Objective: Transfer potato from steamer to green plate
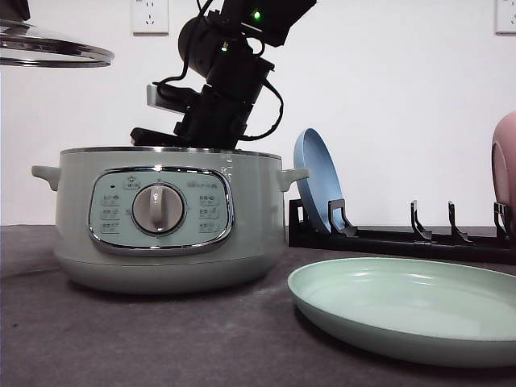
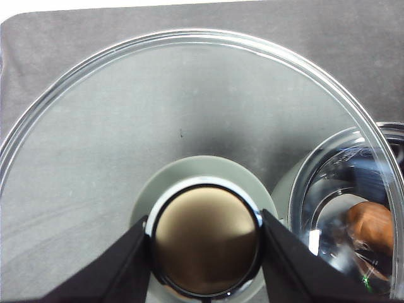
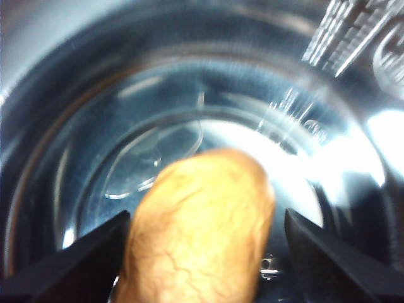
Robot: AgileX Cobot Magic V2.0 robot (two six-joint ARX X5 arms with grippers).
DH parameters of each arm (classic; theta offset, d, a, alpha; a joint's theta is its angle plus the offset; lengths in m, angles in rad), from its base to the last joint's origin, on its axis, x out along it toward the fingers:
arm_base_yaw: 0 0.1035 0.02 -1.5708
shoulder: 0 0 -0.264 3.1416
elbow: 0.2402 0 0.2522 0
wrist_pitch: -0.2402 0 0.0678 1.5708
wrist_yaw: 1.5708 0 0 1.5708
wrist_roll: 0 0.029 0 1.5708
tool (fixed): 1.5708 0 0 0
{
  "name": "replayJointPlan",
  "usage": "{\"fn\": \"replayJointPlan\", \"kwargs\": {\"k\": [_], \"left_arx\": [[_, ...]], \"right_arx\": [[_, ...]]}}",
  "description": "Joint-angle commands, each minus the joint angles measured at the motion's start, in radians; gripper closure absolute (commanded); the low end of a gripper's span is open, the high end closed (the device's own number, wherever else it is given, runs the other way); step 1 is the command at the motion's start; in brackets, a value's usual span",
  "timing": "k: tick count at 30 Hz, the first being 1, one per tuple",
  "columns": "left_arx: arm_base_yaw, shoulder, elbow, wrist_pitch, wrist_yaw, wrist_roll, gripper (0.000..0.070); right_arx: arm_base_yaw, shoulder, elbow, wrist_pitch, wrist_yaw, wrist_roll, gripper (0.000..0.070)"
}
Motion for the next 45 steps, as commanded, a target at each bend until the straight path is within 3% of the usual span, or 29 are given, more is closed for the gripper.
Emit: {"fn": "replayJointPlan", "kwargs": {"k": [1, 4, 6, 16, 31, 35, 39, 45], "left_arx": [[0.003, -0.008, 0.032, 0.04, 0.003, -0.006, 0.0697], [0.003, -0.008, 0.032, 0.04, 0.003, -0.006, 0.0697], [0.003, -0.008, 0.032, 0.04, 0.003, -0.006, 0.0697], [0.003, -0.008, 0.032, 0.04, 0.003, -0.006, 0.0697], [-0.001, -0.008, 0.032, 0.041, 0.065, -0.009, 0.0697], [-0.012, -0.008, 0.032, 0.04, 0.069, -0.009, 0.0697], [-0.029, -0.008, 0.032, 0.039, 0.075, -0.01, 0.0697], [-0.067, -0.008, 0.032, 0.038, 0.079, -0.01, 0.0697]], "right_arx": [[0.016, 0.026, 0.029, 0.009, -0.002, 0.006, 0.0425], [0.017, 0.023, 0.029, 0.006, -0.002, 0.006, 0.055], [0.016, 0.016, 0.029, 0.004, -0.002, 0.006, 0.0577], [0.002, -0.131, 0.038, -0.026, -0.002, 0.0, 0.0577], [-0.092, -0.509, 0.02, -0.258, -0.002, -0.021, 0.0577], [-0.141, -0.618, -0.11, -0.248, -0.002, -0.021, 0.0577], [-0.184, -0.758, -0.342, -0.184, -0.002, -0.017, 0.0577], [-0.215, -0.94, -0.675, -0.036, -0.005, 0.104, 0.0577]]}}
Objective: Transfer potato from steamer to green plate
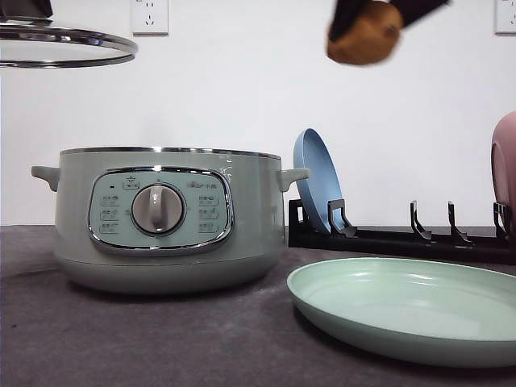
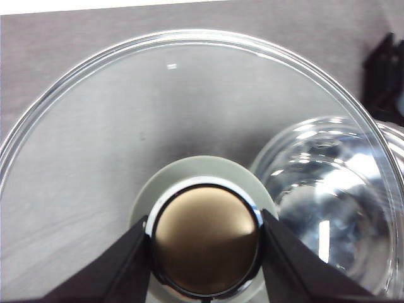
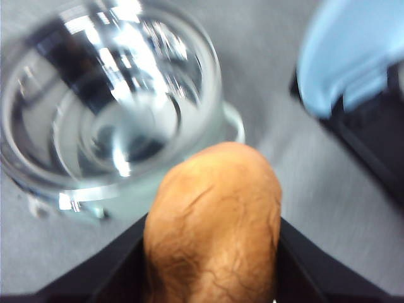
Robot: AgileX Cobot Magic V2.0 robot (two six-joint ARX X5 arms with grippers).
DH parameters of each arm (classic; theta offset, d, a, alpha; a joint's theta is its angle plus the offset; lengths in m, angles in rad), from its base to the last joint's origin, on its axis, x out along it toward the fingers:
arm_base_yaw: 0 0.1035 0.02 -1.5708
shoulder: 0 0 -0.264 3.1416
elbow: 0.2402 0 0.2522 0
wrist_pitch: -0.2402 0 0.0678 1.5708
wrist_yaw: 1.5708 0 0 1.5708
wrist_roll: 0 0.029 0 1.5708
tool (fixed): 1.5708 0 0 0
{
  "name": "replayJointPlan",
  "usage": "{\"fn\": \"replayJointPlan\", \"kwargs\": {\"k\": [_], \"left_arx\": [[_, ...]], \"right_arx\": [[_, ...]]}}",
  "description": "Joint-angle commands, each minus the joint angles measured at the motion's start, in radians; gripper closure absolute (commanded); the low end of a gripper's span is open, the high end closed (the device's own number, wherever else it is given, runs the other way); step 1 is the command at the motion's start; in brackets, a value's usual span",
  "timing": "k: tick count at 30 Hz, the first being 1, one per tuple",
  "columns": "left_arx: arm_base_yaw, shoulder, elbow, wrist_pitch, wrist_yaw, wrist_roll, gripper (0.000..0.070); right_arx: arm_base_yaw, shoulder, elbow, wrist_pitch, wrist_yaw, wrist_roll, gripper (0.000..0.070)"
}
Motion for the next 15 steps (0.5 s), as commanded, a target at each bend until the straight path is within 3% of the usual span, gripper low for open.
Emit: {"fn": "replayJointPlan", "kwargs": {"k": [1, 15], "left_arx": [[-0.012, -0.008, 0.032, 0.038, 0.008, -0.002, 0.0697], [-0.087, -0.008, 0.032, 0.032, 0.008, -0.002, 0.0697]], "right_arx": [[0.006, -0.024, -0.069, 0.038, -0.002, 0.067, 0.0577], [0.052, -0.087, -0.495, 0.32, 0.034, 0.251, 0.0577]]}}
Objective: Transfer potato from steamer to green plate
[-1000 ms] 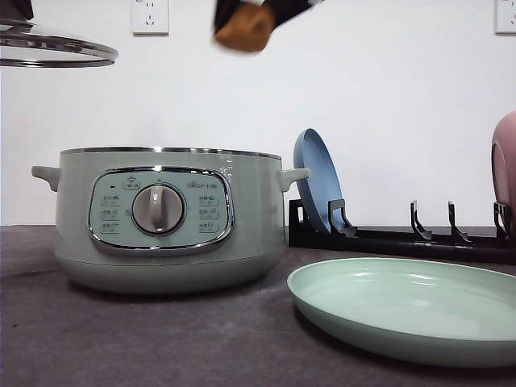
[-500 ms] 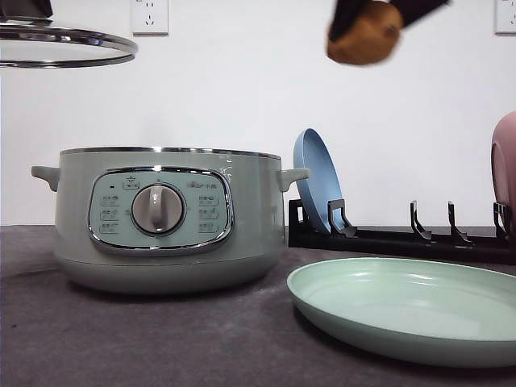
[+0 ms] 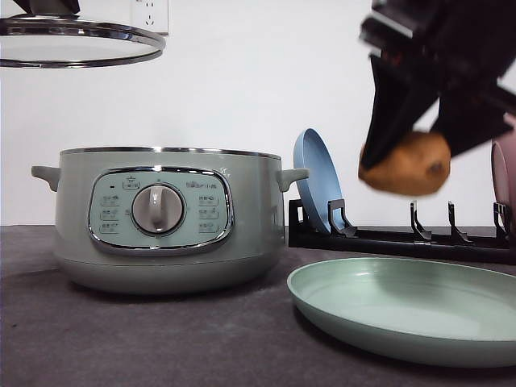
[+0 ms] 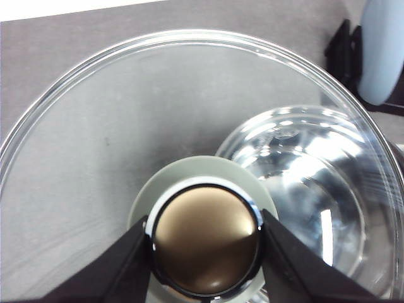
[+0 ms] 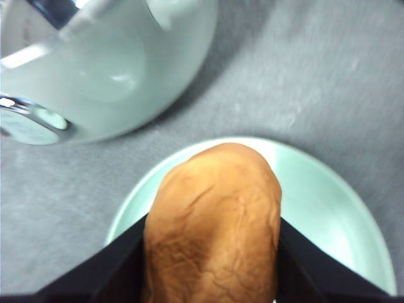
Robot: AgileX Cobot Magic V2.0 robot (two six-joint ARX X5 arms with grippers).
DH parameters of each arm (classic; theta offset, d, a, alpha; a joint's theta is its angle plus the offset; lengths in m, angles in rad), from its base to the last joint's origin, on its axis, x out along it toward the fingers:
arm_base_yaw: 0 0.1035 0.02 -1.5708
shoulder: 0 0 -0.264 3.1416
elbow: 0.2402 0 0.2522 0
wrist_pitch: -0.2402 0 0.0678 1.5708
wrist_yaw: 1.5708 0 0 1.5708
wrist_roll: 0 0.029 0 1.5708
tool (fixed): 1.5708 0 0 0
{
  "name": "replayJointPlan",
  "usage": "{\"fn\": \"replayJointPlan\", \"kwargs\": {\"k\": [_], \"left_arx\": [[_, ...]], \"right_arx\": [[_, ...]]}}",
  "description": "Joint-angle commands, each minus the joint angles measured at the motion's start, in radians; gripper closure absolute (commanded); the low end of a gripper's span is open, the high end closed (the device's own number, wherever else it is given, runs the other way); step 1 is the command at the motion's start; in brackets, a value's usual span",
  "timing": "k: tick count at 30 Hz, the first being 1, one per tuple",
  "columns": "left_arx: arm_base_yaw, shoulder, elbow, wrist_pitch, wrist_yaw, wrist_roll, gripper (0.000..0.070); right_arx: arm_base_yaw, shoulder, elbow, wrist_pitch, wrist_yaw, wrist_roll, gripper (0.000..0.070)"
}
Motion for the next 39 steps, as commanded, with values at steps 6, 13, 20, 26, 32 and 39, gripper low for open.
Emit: {"fn": "replayJointPlan", "kwargs": {"k": [6, 13, 20, 26, 32, 39], "left_arx": [[-0.02, -0.008, 0.032, 0.032, 0.006, -0.002, 0.0697], [-0.049, -0.008, 0.032, 0.025, 0.007, -0.002, 0.0697], [-0.104, -0.008, 0.032, 0.023, 0.007, -0.002, 0.0697], [-0.16, -0.007, 0.032, 0.022, 0.007, -0.002, 0.0697], [-0.205, 0.002, 0.032, 0.037, 0.007, 0.005, 0.0697], [-0.235, 0.071, 0.032, 0.05, 0.007, 0.007, 0.0697]], "right_arx": [[0.012, 0.014, -0.128, 0.13, 0.03, 0.105, 0.0576], [0.013, 0.058, -0.184, 0.162, 0.061, 0.119, 0.0574], [0.013, 0.132, -0.184, 0.181, 0.053, 0.119, 0.0499], [0.013, 0.142, -0.184, 0.179, 0.055, 0.119, 0.0301], [0.011, 0.11, -0.171, 0.164, 0.053, 0.119, 0.0141], [0.011, 0.038, -0.097, 0.072, 0.061, 0.104, 0.012]]}}
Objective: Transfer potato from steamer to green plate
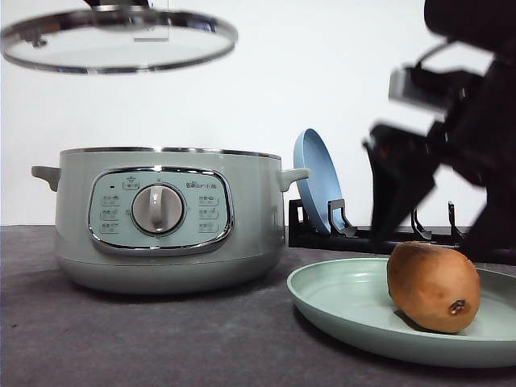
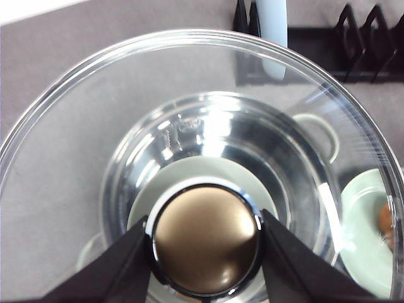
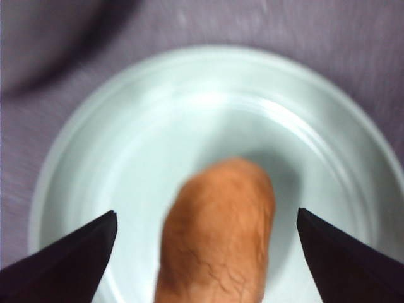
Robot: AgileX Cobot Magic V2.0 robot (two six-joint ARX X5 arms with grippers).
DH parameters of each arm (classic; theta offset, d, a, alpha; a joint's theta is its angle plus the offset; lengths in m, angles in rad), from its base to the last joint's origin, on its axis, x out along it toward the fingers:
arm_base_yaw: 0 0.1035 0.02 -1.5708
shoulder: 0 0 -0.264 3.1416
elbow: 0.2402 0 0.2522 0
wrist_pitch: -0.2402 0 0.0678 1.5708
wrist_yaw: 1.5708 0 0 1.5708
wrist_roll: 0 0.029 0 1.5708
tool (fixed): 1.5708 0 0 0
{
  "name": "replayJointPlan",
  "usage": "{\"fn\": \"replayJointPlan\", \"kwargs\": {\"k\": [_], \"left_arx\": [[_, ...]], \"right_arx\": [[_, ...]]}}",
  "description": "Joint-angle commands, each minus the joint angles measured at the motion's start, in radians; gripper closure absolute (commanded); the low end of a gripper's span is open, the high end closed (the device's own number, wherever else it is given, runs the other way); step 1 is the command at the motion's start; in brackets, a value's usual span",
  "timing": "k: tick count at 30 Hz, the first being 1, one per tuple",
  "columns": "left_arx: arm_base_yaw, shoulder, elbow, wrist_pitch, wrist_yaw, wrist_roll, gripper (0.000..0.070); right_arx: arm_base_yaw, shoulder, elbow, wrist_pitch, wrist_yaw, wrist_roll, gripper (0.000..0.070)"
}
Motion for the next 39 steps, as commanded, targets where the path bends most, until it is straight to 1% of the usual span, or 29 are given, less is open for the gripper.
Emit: {"fn": "replayJointPlan", "kwargs": {"k": [1, 6, 11, 21, 29, 39], "left_arx": [[-0.014, 0.032, 0.032, 0.041, 0.007, 0.007, 0.0697], [-0.04, 0.091, 0.032, 0.05, 0.007, 0.021, 0.0697], [-0.057, 0.135, 0.032, 0.076, 0.007, 0.025, 0.0697], [-0.074, 0.198, 0.032, 0.097, 0.006, 0.035, 0.0697], [-0.074, 0.243, 0.032, 0.098, 0.006, 0.042, 0.0697], [-0.074, 0.252, 0.032, 0.098, 0.005, 0.045, 0.0697]], "right_arx": [[0.005, -0.011, 0.035, -0.013, 0.007, -0.009, 0.012], [0.005, -0.066, 0.104, -0.09, 0.034, -0.037, 0.012], [0.005, -0.117, 0.138, -0.125, 0.052, -0.047, 0.012], [0.005, -0.184, 0.141, -0.134, 0.052, -0.047, 0.012], [0.005, -0.186, 0.141, -0.143, 0.052, -0.05, 0.0121], [0.005, -0.186, 0.141, -0.148, 0.056, -0.065, 0.0121]]}}
